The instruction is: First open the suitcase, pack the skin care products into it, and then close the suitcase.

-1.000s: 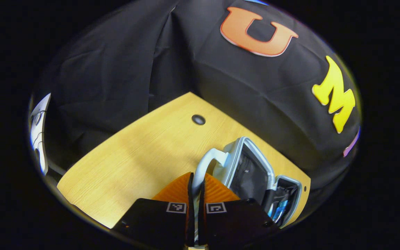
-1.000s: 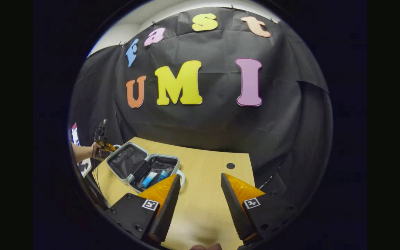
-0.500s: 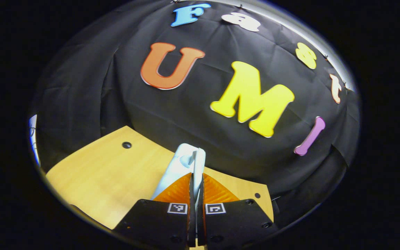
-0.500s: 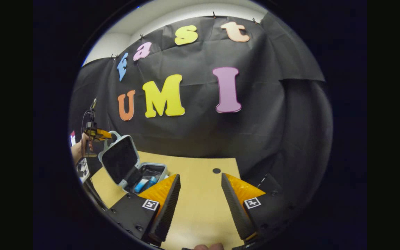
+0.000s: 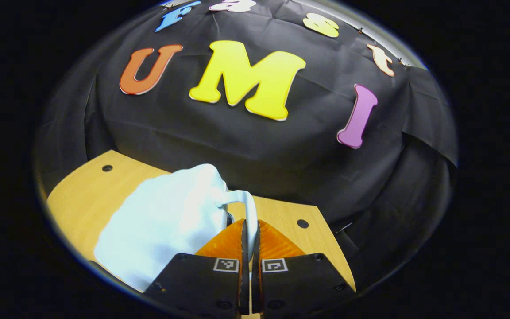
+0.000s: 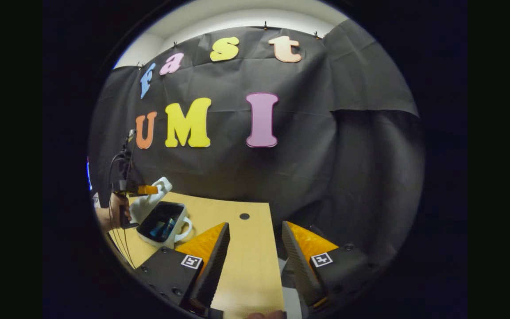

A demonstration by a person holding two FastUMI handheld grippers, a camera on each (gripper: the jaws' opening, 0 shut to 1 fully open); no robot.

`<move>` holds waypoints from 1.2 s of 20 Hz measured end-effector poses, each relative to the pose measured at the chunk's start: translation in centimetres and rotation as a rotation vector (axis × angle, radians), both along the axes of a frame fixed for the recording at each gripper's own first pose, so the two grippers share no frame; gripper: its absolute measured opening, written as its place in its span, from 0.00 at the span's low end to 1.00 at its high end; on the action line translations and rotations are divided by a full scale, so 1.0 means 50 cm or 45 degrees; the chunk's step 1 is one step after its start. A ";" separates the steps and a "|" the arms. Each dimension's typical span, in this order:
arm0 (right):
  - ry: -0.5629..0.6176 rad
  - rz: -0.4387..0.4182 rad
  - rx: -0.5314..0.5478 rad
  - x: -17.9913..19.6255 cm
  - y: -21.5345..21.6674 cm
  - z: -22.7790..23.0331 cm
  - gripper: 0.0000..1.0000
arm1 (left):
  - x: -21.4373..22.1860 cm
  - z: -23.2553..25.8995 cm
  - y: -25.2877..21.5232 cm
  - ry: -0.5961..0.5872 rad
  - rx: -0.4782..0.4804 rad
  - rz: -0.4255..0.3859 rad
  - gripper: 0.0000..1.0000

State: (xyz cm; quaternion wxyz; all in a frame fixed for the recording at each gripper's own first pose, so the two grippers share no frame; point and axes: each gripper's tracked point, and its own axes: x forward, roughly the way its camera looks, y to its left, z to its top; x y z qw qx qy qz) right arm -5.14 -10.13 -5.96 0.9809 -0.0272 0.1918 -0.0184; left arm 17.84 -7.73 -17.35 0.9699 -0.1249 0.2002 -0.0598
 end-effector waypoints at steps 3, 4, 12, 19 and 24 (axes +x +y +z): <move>0.040 -0.040 -0.040 -0.020 -0.031 -0.009 0.71 | 0.017 -0.095 -0.053 0.058 0.030 -0.026 0.05; 0.051 -0.049 -0.047 -0.022 -0.036 -0.012 0.71 | 0.023 -0.125 -0.064 0.080 0.048 -0.029 0.05; 0.074 -0.051 -0.054 -0.027 -0.039 -0.021 0.71 | 0.029 -0.234 -0.093 0.127 0.225 0.007 0.07; 0.056 0.019 -0.051 -0.019 0.004 -0.023 0.71 | 0.011 -0.236 -0.159 0.065 0.308 -0.081 0.60; -0.069 0.073 -0.009 0.023 0.065 0.026 0.71 | -0.052 -0.067 -0.163 -0.133 0.275 -0.076 0.96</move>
